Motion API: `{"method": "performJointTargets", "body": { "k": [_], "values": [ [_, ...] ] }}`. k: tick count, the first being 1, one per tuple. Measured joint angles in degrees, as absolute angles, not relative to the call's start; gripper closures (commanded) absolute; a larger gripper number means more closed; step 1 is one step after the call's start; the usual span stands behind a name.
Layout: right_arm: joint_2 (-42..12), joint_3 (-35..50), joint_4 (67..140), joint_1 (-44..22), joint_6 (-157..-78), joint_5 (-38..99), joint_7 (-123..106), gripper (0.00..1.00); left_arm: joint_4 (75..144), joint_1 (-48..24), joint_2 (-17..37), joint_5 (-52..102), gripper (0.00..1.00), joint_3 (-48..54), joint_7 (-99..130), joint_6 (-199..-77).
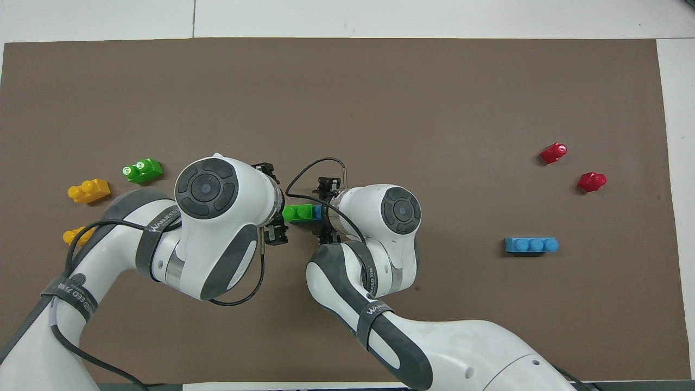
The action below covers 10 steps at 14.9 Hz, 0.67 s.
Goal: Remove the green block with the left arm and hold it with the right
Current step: 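Close the left gripper on green while the right gripper grips blue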
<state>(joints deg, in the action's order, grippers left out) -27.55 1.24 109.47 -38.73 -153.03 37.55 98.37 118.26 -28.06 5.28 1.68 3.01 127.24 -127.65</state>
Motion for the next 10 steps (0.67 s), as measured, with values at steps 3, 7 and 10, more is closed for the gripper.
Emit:
{"method": "performJointTargets", "body": {
  "k": [3,7,10],
  "values": [
    [-27.55,1.18,109.43,-38.71,-153.09,37.55,98.37,0.13,119.17,-28.32,5.29,1.68,0.0,3.03,128.22,-128.98],
    [-27.52,0.84,109.42,-38.46,-153.1,37.59,98.41,0.38,120.41,-29.1,5.3,1.68,0.0,3.08,130.81,-129.89],
    [-27.44,0.84,109.35,-38.03,-153.09,37.78,98.5,0.78,120.89,-29.15,5.34,1.68,0.0,3.07,131.36,-130.77]
  ]
}}
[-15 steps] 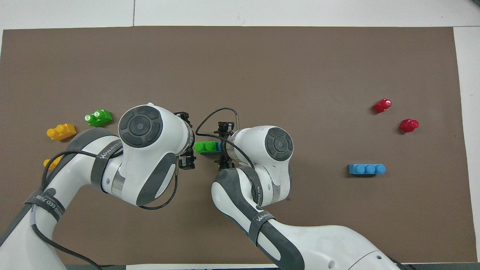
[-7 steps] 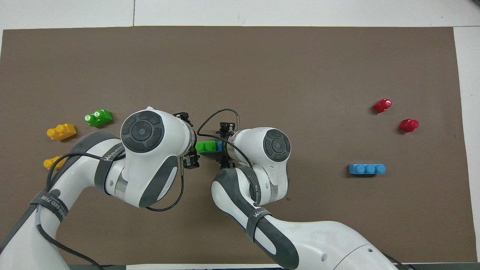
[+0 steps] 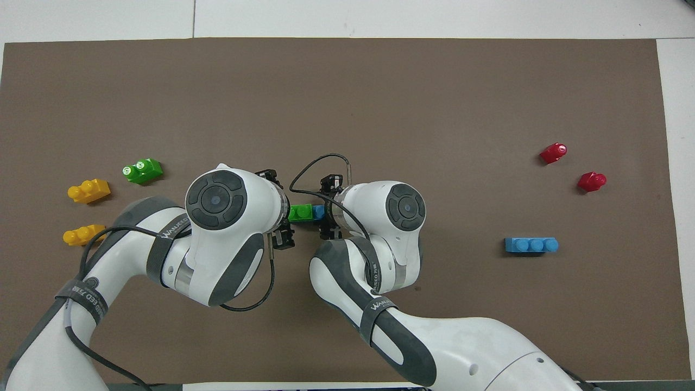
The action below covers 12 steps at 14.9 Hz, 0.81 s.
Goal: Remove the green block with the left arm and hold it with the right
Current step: 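Close the left gripper on green while the right gripper grips blue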
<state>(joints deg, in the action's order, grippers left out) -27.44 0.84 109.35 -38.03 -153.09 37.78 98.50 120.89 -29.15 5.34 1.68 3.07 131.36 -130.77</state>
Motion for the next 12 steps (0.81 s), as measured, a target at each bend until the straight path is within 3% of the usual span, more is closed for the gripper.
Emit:
{"method": "performJointTargets", "body": {
  "k": [1,2,12],
  "values": [
    [-27.41,0.84,109.33,-37.76,-153.09,37.87,98.51,0.92,121.23,-29.35,5.44,1.68,0.0,3.07,131.51,-130.88],
    [-27.4,0.84,109.3,-37.51,-153.09,38.02,98.51,1.0,121.51,-29.64,5.59,1.68,0.0,3.06,131.8,-131.13],
    [-27.44,0.76,109.12,-35.48,-153.12,39.26,98.52,1.0,121.75,-29.97,6.97,1.68,0.0,3.11,132.56,-135.47]
  ]
}}
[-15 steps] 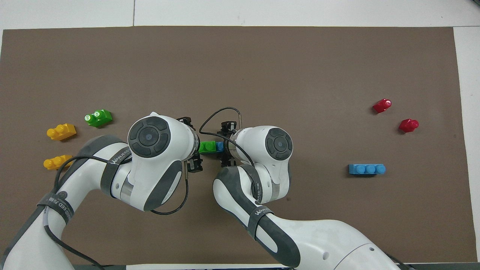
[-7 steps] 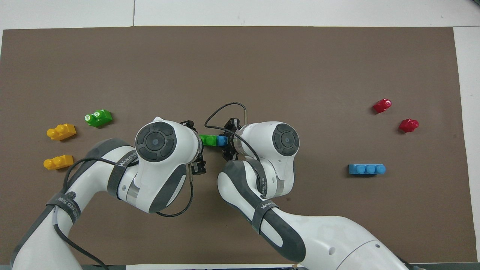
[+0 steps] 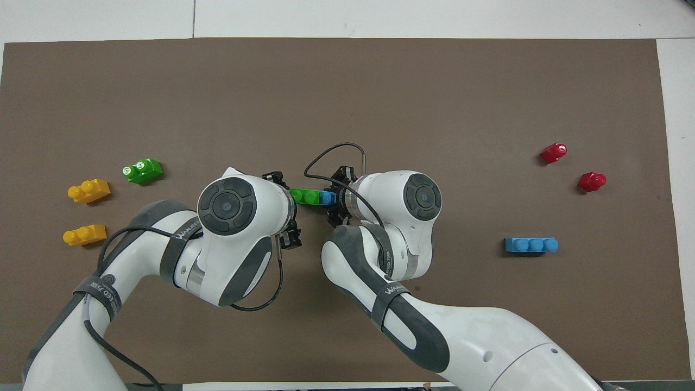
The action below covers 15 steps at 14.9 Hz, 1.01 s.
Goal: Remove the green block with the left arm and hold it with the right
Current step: 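Close the left gripper on green while the right gripper grips blue, then pull green off with the left gripper while the right gripper holds blue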
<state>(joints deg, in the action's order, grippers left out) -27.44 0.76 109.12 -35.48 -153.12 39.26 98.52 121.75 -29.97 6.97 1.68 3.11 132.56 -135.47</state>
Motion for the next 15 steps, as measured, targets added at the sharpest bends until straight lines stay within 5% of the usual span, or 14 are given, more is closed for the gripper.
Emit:
{"method": "performJointTargets", "body": {
  "k": [13,15],
  "values": [
    [-27.46,0.85,108.05,-35.66,-153.12,39.26,98.52,1.0,115.86,-30.68,13.17,-0.59,0.03,2.88,131.38,-137.79],
    [-27.46,0.9,108.04,-35.66,-153.12,39.34,98.52,1.0,115.8,-31.24,13.85,-0.69,0.2,2.89,131.31,-137.75]
  ]
}}
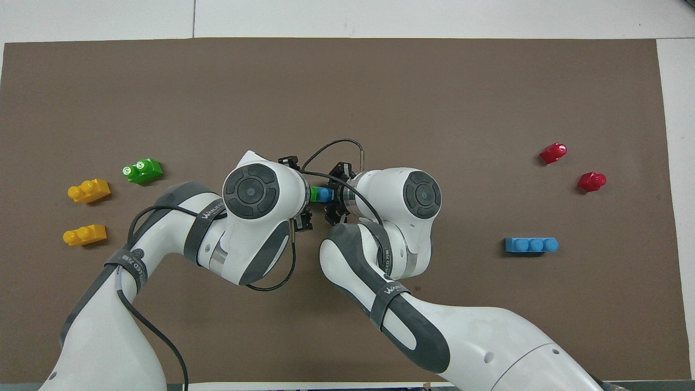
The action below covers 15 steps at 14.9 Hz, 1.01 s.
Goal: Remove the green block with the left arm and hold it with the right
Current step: 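Pull green off with the left gripper while the right gripper holds blue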
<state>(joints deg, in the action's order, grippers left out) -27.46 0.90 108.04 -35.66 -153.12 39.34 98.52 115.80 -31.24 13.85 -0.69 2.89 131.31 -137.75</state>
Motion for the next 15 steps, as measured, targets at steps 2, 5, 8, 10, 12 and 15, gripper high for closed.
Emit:
{"method": "performJointTargets", "body": {
  "k": [2,5,8,10,12,15],
  "values": [
    [-27.47,0.91,108.04,-35.66,-153.12,39.58,98.52,1.0,115.75,-31.33,13.93,-0.73,0.36,2.95,131.22,-137.51],
    [-27.48,0.91,108.04,-35.66,-153.11,39.61,98.52,1.0,115.27,-31.33,13.93,-0.78,0.51,2.91,130.3,-136.3],
    [-27.5,0.99,108.08,-35.7,-153.06,39.61,98.52,1.0,113.97,-31.33,13.91,-0.86,0.8,2.79,129.19,-134.58],
    [-27.58,1.01,108.0,-35.76,-153.11,39.61,98.4,1.0,113.54,-31.34,13.77,-0.91,0.88,2.78,127.54,-133.94],
    [-27.58,1.01,107.96,-35.8,-153.11,39.61,98.4,1.0,113.52,-31.33,13.69,-0.92,0.88,2.74,127.03,-133.8],
    [-27.6,1.05,107.8,-35.91,-153.16,39.61,98.54,1.0,113.02,-31.08,12.39,-0.91,0.9,2.64,125.93,-131.69]
  ]
}}
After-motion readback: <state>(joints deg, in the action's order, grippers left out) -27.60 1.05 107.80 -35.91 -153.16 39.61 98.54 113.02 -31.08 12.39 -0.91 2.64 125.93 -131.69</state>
